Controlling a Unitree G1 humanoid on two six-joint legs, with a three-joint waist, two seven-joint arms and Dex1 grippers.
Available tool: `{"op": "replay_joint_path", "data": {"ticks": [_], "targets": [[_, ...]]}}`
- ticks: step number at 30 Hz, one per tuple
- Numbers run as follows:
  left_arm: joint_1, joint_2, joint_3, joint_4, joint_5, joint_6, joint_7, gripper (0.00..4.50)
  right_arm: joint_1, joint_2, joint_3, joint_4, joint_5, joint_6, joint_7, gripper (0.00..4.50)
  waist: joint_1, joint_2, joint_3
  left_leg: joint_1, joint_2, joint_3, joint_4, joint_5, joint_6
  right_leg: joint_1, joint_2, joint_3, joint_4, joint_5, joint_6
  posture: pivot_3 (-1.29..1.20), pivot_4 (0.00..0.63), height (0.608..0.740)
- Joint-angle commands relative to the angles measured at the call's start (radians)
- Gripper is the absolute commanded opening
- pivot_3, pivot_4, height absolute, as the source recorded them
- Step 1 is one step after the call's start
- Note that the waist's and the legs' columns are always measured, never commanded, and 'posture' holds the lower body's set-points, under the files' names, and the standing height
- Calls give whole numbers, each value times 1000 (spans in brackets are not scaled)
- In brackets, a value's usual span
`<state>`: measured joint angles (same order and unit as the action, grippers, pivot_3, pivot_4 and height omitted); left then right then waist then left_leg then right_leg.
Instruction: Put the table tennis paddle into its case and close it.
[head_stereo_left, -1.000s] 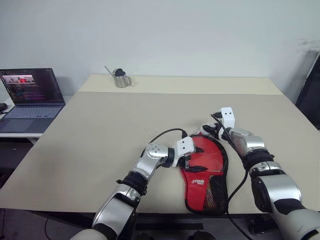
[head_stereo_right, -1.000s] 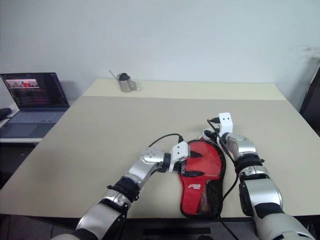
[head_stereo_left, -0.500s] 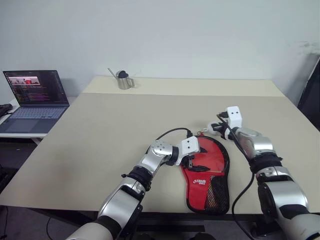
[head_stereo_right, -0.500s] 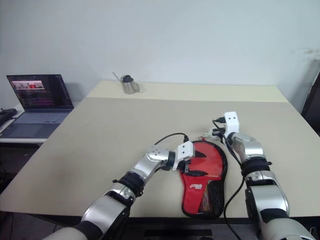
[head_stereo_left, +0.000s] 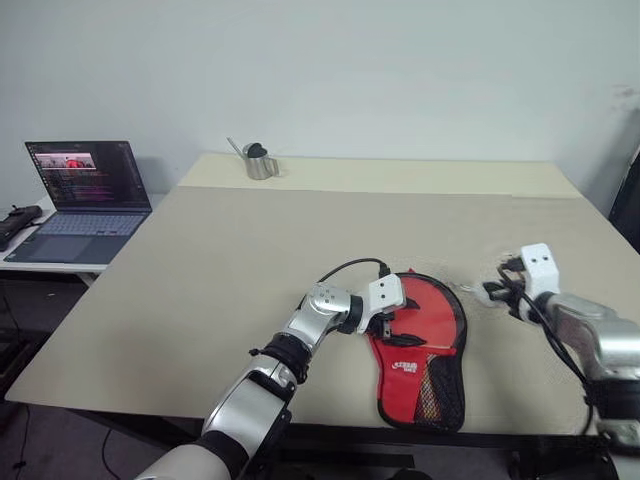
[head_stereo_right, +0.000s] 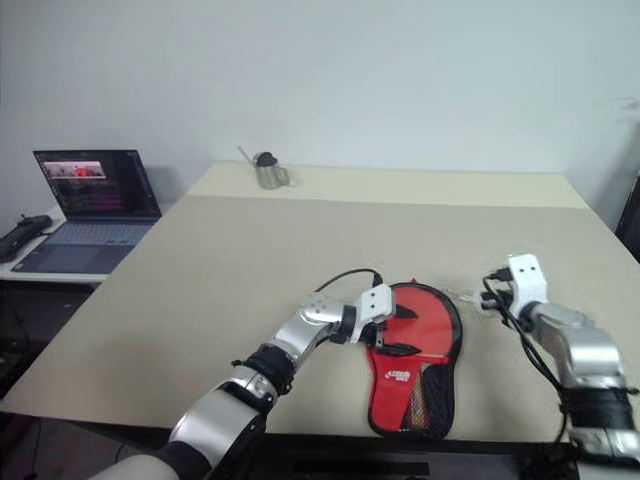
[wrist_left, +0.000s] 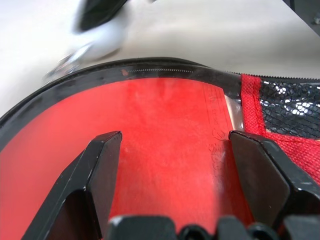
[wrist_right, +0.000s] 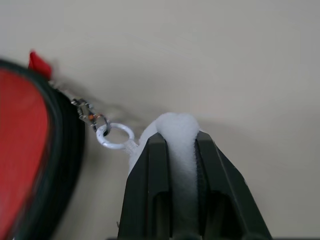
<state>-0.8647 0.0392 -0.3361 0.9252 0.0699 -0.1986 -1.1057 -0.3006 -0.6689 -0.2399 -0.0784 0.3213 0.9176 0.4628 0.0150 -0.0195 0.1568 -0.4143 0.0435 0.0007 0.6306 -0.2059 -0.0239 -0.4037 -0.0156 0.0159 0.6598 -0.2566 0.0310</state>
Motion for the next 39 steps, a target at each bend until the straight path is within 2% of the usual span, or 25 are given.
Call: {"op": "replay_joint_path", "data": {"ticks": [1, 11, 20, 26, 30, 36, 39], "targets": [[39, 5, -51, 105, 67, 41, -7, 3732, 104, -53, -140, -228, 69, 149, 6, 190, 0, 0, -1, 0, 0, 0, 0, 0, 0, 0, 0, 0, 0, 0, 0, 0, 150, 740], [19, -17, -55, 136, 71, 21, -6, 3732, 405, -20, -357, -728, 325, 517, 75, 189, 7, -3, -5, -1, -1, -2, 0, 0, 0, 1, 0, -1, -3, -2, -3, 0, 150, 740], [19, -24, -56, 143, 73, 10, -8, 3732, 634, 87, -427, -946, 442, 584, 92, 189, 6, -10, -9, -1, -1, -2, 1, 0, 0, 1, -2, -1, -4, -3, -5, 0, 150, 740], [17, -33, -55, 147, 78, 7, -6, 3732, 862, 53, -441, -969, 610, 460, 77, 187, 7, -8, -12, 0, 0, -4, -2, -1, -1, 8, -2, -5, -13, -4, -5, 0, 150, 740], [15, -39, -55, 150, 82, 3, -6, 3732, 1002, -12, -400, -969, 739, 328, 10, 187, 6, -12, -10, 2, -1, -5, -1, -2, -2, 12, -3, -6, -16, -4, -4, 0, 150, 740], [8, -49, -55, 159, 86, -4, -2, 3732, 1182, -145, -269, -969, 852, 100, -92, 187, 6, -15, -10, 7, -1, -5, -2, -3, -4, 16, -5, -6, -17, -5, -3, 0, 150, 740], [7, -52, -56, 163, 87, -9, -1, 3732, 1196, -186, -158, -969, 855, 1, -167, 187, 6, -15, -10, 7, -1, -5, -2, -4, -4, 16, -5, -7, -18, -6, -3, 0, 150, 740]]}}
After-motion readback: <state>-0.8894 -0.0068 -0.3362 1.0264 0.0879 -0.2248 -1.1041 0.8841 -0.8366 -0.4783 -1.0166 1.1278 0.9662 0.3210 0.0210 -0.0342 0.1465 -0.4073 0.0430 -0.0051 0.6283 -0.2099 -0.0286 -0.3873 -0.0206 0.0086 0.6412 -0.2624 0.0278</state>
